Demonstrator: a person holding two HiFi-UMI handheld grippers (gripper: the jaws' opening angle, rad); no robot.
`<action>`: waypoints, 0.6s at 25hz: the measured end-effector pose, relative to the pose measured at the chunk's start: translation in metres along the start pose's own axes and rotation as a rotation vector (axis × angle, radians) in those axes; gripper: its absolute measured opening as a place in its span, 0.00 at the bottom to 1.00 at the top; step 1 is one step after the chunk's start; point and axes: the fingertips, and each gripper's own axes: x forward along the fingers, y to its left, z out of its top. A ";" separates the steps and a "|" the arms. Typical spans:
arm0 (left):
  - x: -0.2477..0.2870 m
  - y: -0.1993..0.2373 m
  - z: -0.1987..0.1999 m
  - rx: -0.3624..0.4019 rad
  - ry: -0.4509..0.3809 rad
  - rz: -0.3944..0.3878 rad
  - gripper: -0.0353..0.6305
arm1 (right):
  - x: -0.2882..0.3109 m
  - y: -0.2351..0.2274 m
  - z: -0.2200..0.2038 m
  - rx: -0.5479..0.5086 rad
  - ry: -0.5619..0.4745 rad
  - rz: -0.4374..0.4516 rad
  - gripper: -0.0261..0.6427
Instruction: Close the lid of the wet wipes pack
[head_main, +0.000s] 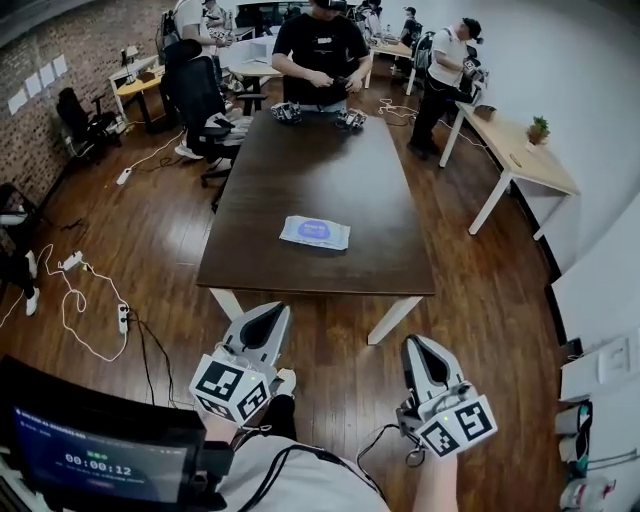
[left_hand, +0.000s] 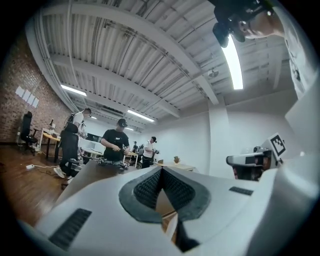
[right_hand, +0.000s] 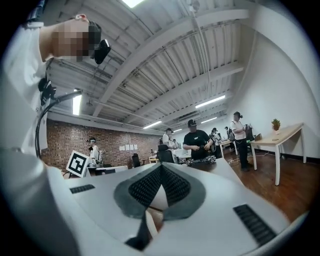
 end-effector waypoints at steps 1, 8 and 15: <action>-0.014 -0.010 0.003 0.006 -0.002 0.010 0.05 | -0.015 0.004 0.004 0.009 -0.013 0.002 0.05; -0.101 -0.053 0.047 0.024 -0.031 0.090 0.05 | -0.090 0.033 0.048 0.021 -0.117 0.017 0.05; -0.133 -0.051 0.052 0.029 -0.072 0.094 0.05 | -0.118 0.050 0.047 -0.009 -0.118 -0.005 0.05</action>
